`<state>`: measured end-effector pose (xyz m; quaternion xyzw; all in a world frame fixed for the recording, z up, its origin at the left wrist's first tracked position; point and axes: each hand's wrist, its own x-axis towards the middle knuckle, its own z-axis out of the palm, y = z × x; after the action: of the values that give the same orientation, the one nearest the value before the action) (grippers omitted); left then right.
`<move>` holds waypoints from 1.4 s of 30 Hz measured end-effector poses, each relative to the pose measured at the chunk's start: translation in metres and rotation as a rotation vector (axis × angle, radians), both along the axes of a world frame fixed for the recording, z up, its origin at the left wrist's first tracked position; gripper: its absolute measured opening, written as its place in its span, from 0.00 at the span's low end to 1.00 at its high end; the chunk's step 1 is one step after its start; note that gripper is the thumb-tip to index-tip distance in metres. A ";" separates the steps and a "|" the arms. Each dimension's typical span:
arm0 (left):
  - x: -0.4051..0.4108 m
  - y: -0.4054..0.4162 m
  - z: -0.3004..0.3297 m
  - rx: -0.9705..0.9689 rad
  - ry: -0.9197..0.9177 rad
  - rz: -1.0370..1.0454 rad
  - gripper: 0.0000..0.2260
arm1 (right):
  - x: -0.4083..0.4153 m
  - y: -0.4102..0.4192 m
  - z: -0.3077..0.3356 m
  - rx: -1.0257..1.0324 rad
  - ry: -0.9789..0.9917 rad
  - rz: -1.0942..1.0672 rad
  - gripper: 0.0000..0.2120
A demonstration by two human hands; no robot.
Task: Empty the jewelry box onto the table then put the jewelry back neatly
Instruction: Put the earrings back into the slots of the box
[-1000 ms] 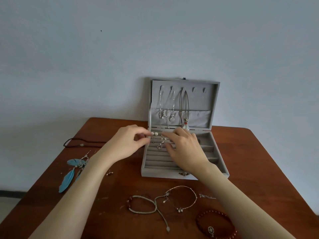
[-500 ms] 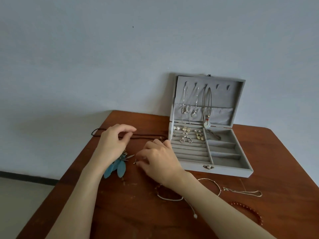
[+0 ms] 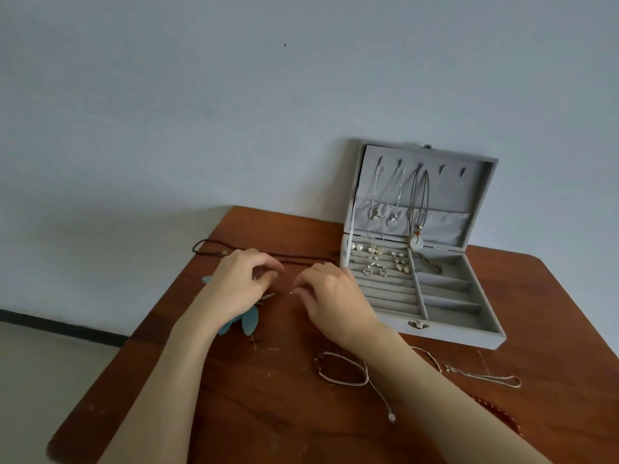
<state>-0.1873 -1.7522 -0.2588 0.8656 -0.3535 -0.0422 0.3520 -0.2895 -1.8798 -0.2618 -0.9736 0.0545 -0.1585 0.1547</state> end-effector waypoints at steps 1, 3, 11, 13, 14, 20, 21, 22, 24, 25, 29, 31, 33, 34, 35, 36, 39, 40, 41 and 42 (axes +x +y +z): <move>-0.001 -0.001 0.000 0.010 0.002 -0.012 0.06 | -0.001 -0.003 0.002 0.016 0.003 -0.016 0.10; -0.002 -0.002 0.000 0.045 0.013 -0.030 0.05 | -0.002 -0.010 0.004 -0.006 0.041 -0.025 0.09; -0.010 -0.009 -0.005 0.121 -0.002 -0.092 0.05 | -0.008 -0.020 0.006 0.058 0.095 0.034 0.10; -0.014 -0.012 -0.006 0.110 -0.016 -0.105 0.07 | -0.012 -0.023 0.009 0.195 0.041 -0.004 0.09; -0.015 -0.014 -0.006 0.107 -0.033 -0.105 0.08 | -0.013 -0.024 0.010 0.237 0.016 -0.026 0.09; -0.022 -0.025 -0.011 0.095 -0.109 -0.108 0.05 | -0.024 -0.038 0.020 0.355 -0.027 -0.121 0.07; -0.022 -0.025 -0.012 0.093 -0.114 -0.111 0.05 | -0.026 -0.041 0.021 0.361 -0.025 -0.132 0.07; -0.023 -0.025 -0.012 0.095 -0.119 -0.116 0.04 | -0.029 -0.044 0.021 0.367 -0.025 -0.146 0.07; -0.023 -0.026 -0.012 0.091 -0.140 -0.129 0.04 | -0.033 -0.050 0.021 0.396 -0.042 -0.173 0.06; -0.024 -0.027 -0.011 0.076 -0.156 -0.137 0.04 | -0.035 -0.055 0.021 0.418 -0.060 -0.190 0.05; -0.030 -0.047 0.001 -0.073 -0.169 -0.124 0.03 | -0.044 -0.075 0.020 0.492 -0.105 -0.264 0.03; -0.029 -0.062 0.008 -0.113 -0.175 -0.112 0.03 | -0.046 -0.083 0.020 0.527 -0.118 -0.281 0.03; -0.028 -0.079 0.011 -0.099 -0.183 -0.111 0.03 | -0.047 -0.091 0.020 0.548 -0.138 -0.291 0.03; -0.027 -0.088 0.011 -0.085 -0.186 -0.106 0.04 | -0.047 -0.095 0.020 0.553 -0.150 -0.298 0.03; -0.026 -0.096 0.011 -0.065 -0.188 -0.096 0.05 | -0.047 -0.098 0.019 0.563 -0.163 -0.304 0.03; -0.025 -0.103 0.011 -0.038 -0.198 -0.080 0.06 | -0.047 -0.102 0.019 0.579 -0.178 -0.310 0.04; -0.021 -0.118 0.009 0.051 -0.268 -0.038 0.09 | -0.046 -0.110 0.015 0.600 -0.201 -0.329 0.03; -0.020 -0.121 0.008 0.074 -0.292 -0.032 0.09 | -0.046 -0.112 0.013 0.587 -0.197 -0.331 0.03; -0.019 -0.123 0.008 0.093 -0.312 -0.029 0.10 | -0.046 -0.114 0.013 0.573 -0.192 -0.329 0.03; -0.018 -0.124 0.006 0.105 -0.331 -0.025 0.10 | -0.045 -0.116 0.012 0.561 -0.189 -0.326 0.03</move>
<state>-0.2054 -1.8762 -0.2524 0.8734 -0.4149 0.0780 0.2427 -0.3348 -1.9958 -0.2497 -0.8526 0.2365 -0.2495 0.3937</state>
